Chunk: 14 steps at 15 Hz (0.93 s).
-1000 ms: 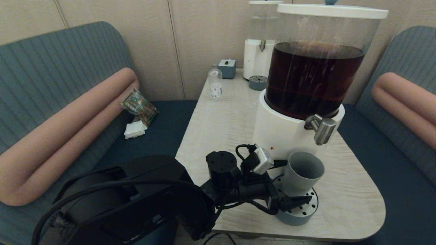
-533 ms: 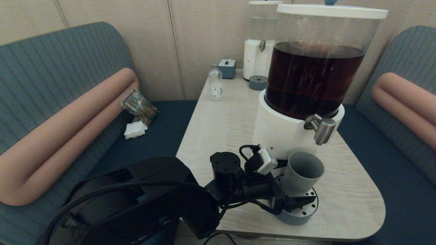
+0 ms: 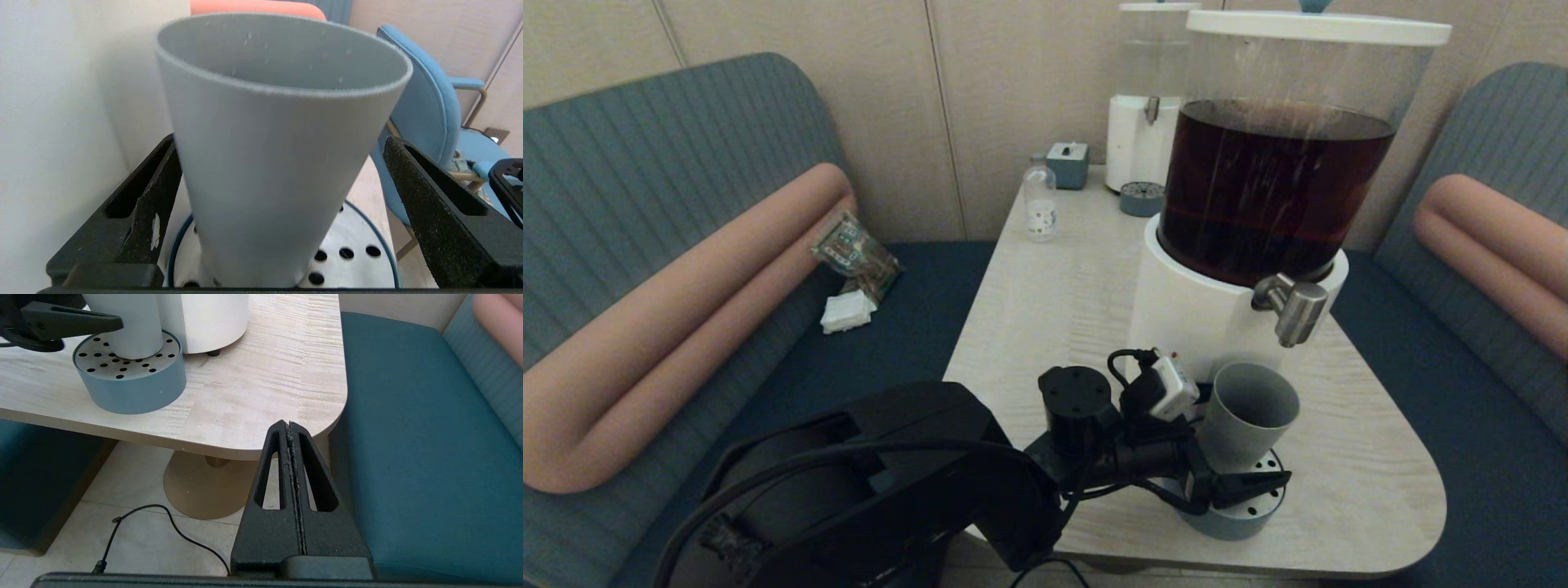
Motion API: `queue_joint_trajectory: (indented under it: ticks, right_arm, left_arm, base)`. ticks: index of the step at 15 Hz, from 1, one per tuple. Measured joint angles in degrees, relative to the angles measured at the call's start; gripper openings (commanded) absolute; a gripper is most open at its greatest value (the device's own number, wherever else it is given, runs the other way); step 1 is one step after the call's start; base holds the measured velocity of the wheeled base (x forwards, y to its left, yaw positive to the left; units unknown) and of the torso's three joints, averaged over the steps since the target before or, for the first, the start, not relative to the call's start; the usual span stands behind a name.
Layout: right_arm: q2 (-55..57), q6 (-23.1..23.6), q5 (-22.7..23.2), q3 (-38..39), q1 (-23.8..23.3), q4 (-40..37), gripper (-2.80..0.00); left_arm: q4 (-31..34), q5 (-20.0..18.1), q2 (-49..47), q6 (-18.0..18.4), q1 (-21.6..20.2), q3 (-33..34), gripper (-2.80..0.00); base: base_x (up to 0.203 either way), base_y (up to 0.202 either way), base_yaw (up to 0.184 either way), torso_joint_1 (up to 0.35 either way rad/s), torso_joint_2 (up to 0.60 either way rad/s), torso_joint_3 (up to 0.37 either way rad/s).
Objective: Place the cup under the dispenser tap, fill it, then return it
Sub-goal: Place the cup next to the water dispenser
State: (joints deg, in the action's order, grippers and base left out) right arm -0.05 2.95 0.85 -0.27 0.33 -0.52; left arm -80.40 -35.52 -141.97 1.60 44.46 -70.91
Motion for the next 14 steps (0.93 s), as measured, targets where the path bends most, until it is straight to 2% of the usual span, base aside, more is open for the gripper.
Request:
queue_joint_trajectory:
  ticks: [4, 5, 14]
  right_arm:
    - [0.0, 0.0, 0.0, 0.0, 0.0, 0.0, -2.8]
    - [0.0, 0.0, 0.0, 0.0, 0.0, 0.0, -2.8]
    - [0.0, 0.0, 0.0, 0.0, 0.0, 0.0, -2.8]
  left_arm:
    - [-0.2, 0.9, -0.9, 0.0, 0.5, -1.6, 0.0]
    - [-0.3, 1.2, -1.0, 0.0, 0.5, -1.7, -2.8]
    - [-0.8, 3.5, 0.1, -1.0, 0.9, -0.9, -2.8]
  base:
    - [0.0, 0.0, 0.0, 0.0, 0.0, 0.0]
    - [0.0, 0.0, 0.0, 0.0, 0.0, 0.0]
    - [0.0, 0.0, 0.0, 0.0, 0.0, 0.0]
